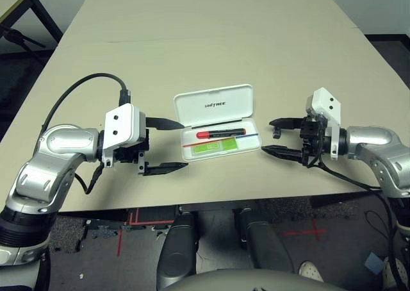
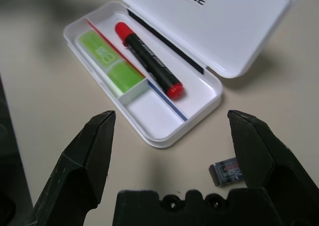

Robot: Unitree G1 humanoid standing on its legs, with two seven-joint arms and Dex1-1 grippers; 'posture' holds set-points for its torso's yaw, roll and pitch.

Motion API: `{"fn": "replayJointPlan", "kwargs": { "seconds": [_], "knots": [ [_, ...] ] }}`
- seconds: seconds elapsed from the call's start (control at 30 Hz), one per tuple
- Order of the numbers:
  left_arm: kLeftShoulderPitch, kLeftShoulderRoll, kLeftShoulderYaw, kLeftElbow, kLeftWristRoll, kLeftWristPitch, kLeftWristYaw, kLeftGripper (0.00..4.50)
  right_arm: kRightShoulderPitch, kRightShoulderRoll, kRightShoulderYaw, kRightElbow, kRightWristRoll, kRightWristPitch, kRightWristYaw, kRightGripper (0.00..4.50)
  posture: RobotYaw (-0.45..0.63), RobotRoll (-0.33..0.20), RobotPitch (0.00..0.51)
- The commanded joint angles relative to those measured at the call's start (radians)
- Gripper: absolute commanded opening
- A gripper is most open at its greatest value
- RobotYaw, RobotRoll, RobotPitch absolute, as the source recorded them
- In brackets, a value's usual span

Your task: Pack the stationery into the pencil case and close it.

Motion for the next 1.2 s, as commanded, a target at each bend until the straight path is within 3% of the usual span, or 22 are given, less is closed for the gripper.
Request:
{"fn": "replayJointPlan", "kwargs": {
  "seconds": [0.03,0.17,0.3,0.4,0.53,0.77,1.1,1.2],
  "knots": [
    [0.015,0.034,-0.025,-0.018,0.031,-0.013,-0.009,4.47,0.007,0.005,-0.052,-0.060,0.029,0.123,-0.098,4.50,-0.03,0.000,0.204],
    [0.026,0.051,-0.040,-0.007,0.059,-0.047,-0.011,4.47,0.015,0.043,-0.086,-0.156,0.054,0.299,-0.243,4.50,-0.03,0.000,0.208],
    [0.031,0.056,-0.054,0.005,0.084,-0.078,-0.013,4.47,0.014,0.161,-0.093,-0.227,-0.001,0.475,-0.477,4.50,-0.03,0.000,0.208],
    [0.028,0.052,-0.063,0.010,0.094,-0.094,-0.011,4.47,0.025,0.277,-0.094,-0.263,-0.057,0.514,-0.631,4.50,-0.03,0.000,0.211],
    [0.029,0.053,-0.067,0.010,0.097,-0.102,-0.008,4.47,0.050,0.359,-0.098,-0.289,-0.102,0.520,-0.739,4.50,-0.02,0.000,0.215],
    [0.038,0.055,-0.067,0.007,0.101,-0.108,-0.006,4.47,0.106,0.434,-0.092,-0.305,-0.149,0.496,-0.831,4.50,-0.02,0.000,0.216],
    [0.060,0.049,-0.069,-0.004,0.107,-0.119,0.008,4.47,0.116,0.473,-0.060,-0.239,-0.173,0.447,-0.837,4.50,-0.01,0.000,0.210],
    [0.081,0.048,-0.067,0.000,0.112,-0.139,0.011,4.50,0.116,0.479,-0.060,-0.236,-0.174,0.456,-0.836,3.85,-0.01,0.000,0.210]
  ]
}}
